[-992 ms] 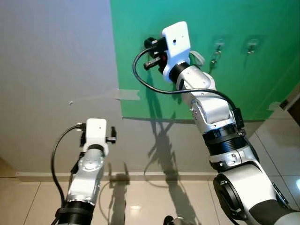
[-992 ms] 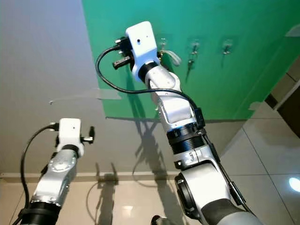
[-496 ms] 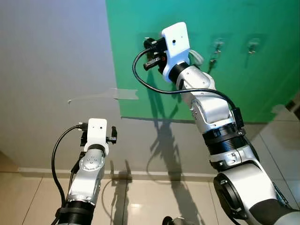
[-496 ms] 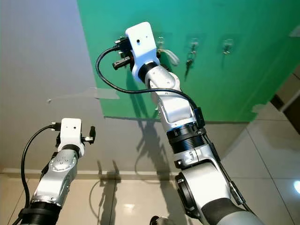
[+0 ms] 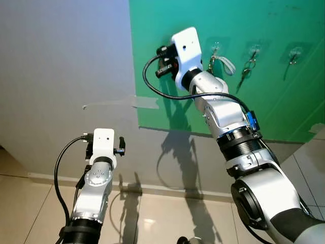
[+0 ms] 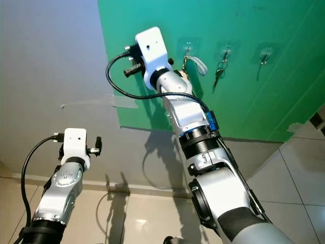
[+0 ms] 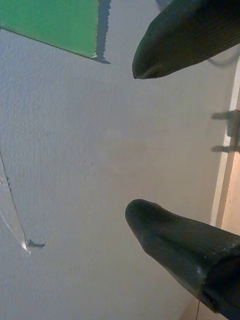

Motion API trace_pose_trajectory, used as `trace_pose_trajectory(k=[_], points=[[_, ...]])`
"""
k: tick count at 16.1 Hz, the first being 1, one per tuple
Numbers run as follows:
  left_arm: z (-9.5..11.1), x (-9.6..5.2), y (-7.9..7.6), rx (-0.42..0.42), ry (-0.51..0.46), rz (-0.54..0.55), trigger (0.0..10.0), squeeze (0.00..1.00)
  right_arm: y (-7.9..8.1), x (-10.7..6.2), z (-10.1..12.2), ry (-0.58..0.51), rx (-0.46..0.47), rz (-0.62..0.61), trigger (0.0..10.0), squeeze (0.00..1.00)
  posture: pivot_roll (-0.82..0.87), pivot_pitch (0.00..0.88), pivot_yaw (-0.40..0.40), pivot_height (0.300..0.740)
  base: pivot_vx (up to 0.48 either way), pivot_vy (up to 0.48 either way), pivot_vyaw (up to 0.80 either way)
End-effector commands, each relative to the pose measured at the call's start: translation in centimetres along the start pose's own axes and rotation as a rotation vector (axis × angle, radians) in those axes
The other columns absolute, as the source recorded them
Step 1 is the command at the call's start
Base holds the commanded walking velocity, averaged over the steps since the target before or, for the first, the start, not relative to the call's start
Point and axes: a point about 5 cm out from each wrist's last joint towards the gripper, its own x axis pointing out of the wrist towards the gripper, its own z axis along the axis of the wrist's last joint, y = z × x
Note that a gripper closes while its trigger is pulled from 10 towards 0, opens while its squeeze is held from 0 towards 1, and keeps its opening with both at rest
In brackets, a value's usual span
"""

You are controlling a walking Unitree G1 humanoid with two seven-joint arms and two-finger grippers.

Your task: Hang keys on a hook

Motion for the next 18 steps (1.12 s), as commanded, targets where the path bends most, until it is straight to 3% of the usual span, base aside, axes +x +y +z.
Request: trace_pose_trajectory(k=[1, 5, 10, 14, 15, 18], points=[[0.3, -0.1, 0.1, 0.004, -0.008, 0.013, 10.0, 0.00, -0.5, 0.3, 0.9, -0.026, -0.011, -0.015, 10.0, 0.00, 0.04, 0.000, -0.047, 0.740, 0.000, 0.000, 0.00], [0.3, -0.1, 0.2, 0.007, -0.006, 0.015, 10.0, 0.00, -0.3, 0.2, 0.2, -0.019, -0.002, -0.013, 10.0, 0.00, 0.04, 0.000, -0.044, 0.740, 0.000, 0.000, 0.00], [0.4, 0.0, -0.1, 0.009, -0.009, 0.008, 10.0, 0.00, -1.0, -0.1, 2.2, -0.118, -0.066, -0.028, 10.0, 0.00, 0.02, 0.000, -0.039, 0.740, 0.000, 0.000, 0.00], [0.4, -0.2, -0.1, 0.006, -0.008, 0.012, 10.0, 0.00, -1.7, -1.4, 2.2, -0.067, -0.339, 0.065, 10.0, 0.00, -0.01, 0.000, -0.052, 0.740, 0.000, 0.000, 0.00], [0.3, -0.3, -0.2, 0.001, -0.006, 0.013, 10.0, 0.00, -1.7, -2.0, 2.4, -0.068, -0.434, 0.122, 10.0, 0.00, -0.01, 0.000, -0.055, 0.740, 0.000, 0.000, 0.00], [0.2, -0.3, -0.3, -0.004, -0.003, 0.016, 10.0, 0.00, -1.1, -3.4, 3.3, -0.093, -0.597, 0.252, 10.0, 0.00, -0.03, 0.000, -0.061, 0.740, 0.000, 0.000, 0.00]])
